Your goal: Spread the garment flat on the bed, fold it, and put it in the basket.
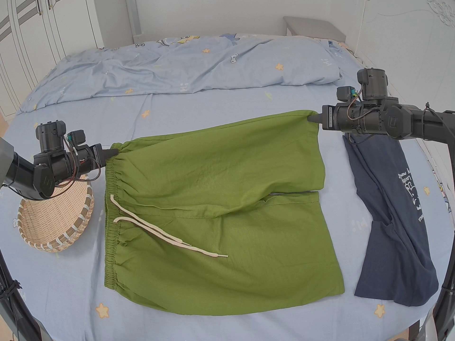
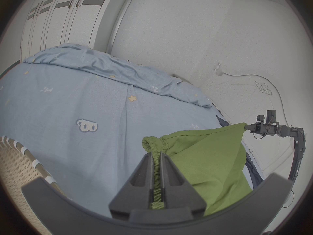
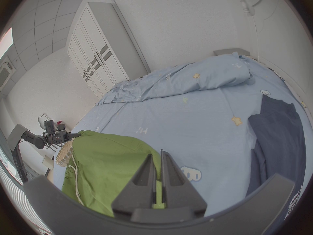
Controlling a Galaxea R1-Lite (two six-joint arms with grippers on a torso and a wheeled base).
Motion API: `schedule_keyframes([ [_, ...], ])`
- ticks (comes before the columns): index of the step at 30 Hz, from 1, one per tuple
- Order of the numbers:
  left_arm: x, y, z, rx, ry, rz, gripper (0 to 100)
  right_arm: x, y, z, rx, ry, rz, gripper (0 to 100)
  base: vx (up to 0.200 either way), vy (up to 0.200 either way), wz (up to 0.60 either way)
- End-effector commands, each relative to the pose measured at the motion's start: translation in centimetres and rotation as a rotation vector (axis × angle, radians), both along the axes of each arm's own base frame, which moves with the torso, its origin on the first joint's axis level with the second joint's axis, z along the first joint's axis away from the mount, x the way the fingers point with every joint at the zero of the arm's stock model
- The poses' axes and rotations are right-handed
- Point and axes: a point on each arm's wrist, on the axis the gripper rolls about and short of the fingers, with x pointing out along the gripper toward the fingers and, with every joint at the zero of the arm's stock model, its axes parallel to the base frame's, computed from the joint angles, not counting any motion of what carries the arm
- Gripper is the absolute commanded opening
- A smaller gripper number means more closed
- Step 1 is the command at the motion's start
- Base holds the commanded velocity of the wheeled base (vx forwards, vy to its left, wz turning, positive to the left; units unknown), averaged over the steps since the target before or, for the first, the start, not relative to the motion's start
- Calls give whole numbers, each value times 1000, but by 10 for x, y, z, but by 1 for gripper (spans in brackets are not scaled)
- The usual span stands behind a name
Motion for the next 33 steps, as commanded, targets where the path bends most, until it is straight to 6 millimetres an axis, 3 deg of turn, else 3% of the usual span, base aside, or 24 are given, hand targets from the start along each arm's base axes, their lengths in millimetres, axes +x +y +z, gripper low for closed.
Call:
schedule_keyframes([
  [1, 12, 0, -13, -1, 20, 2, 0, 17, 3, -19, -6, 29, -4, 0, 0, 0, 0],
  [3, 14, 0, -14, 0, 18, 2, 0, 18, 3, -19, -9, 24, -14, 0, 0, 0, 0],
  [4, 14, 0, -14, 0, 18, 2, 0, 18, 3, -19, -9, 24, -14, 100, 0, 0, 0],
  [5, 15, 0, -14, -2, 19, 2, 0, 19, 3, -17, -10, 16, -22, 100, 0, 0, 0],
  [6, 16, 0, -13, -1, 18, 4, 100, 19, 3, -15, -8, 11, -22, 100, 0, 0, 0],
  [16, 17, -4, -11, 1, 11, 9, 100, 20, -1, -17, -8, 29, -31, 100, 0, 0, 0],
  [18, 11, -7, 2, -14, -11, 11, 100, 15, -6, -14, 6, 50, -46, 100, 0, 0, 0],
  [21, -5, -16, 25, -65, -31, 4, 100, -5, -15, 7, 43, 57, -73, 100, 0, 0, 0],
  [22, -21, -23, 40, -106, -39, 1, 100, -22, -19, 12, 69, 92, -90, 100, 0, 0, 0],
  [24, -40, -31, 48, -164, -14, -8, 100, -46, -25, 13, 86, 139, -104, 100, 0, 0, 0],
  [27, -69, -41, 42, -236, 61, -20, 100, -86, -32, 0, 76, 221, -110, 100, 0, 0, 0],
  [28, -71, -41, 41, -239, 65, -18, 100, -88, -33, 0, 75, 223, -110, 100, 0, 0, 0],
  [30, -99, -43, 22, -264, 156, -12, 100, -121, -37, -23, 67, 298, -102, 100, 0, 0, 0],
  [33, -131, -44, -6, -280, 274, -21, 100, -150, -40, -49, 62, 336, -98, 100, 0, 0, 0],
])
